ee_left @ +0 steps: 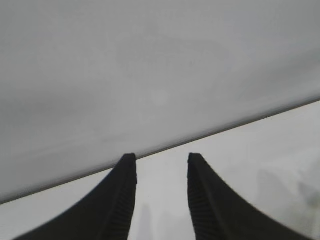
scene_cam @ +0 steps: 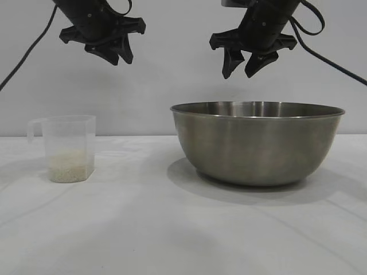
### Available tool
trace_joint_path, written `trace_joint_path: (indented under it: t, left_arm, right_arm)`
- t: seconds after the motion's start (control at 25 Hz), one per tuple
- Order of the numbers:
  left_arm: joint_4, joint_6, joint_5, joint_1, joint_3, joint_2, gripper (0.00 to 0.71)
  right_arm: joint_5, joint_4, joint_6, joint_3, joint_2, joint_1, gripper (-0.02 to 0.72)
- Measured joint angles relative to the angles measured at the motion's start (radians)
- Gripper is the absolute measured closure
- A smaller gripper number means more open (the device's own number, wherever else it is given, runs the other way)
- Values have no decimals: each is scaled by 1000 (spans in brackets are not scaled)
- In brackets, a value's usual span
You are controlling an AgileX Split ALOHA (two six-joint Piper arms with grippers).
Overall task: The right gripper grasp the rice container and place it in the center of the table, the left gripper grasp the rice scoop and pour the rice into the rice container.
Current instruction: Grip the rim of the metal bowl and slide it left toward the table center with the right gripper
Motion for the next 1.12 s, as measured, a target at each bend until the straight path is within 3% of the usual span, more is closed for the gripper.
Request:
trace_joint_path:
  t: [0.44, 0.6, 0.72, 1.12]
  left_arm:
    - [0, 0, 0, 0, 0, 2, 491]
    - [2, 0, 2, 0, 0, 2, 491]
    - [2, 0, 5, 0, 0, 2, 491]
    - [2, 2, 29, 0, 0, 2, 491]
  right_arm:
    - [1, 0, 0, 0, 0, 0, 304]
    - [41, 2, 0, 0, -4, 0, 304]
    - [153, 2, 0, 0, -33, -7, 304]
    - [703, 8, 2, -4, -178, -110, 304]
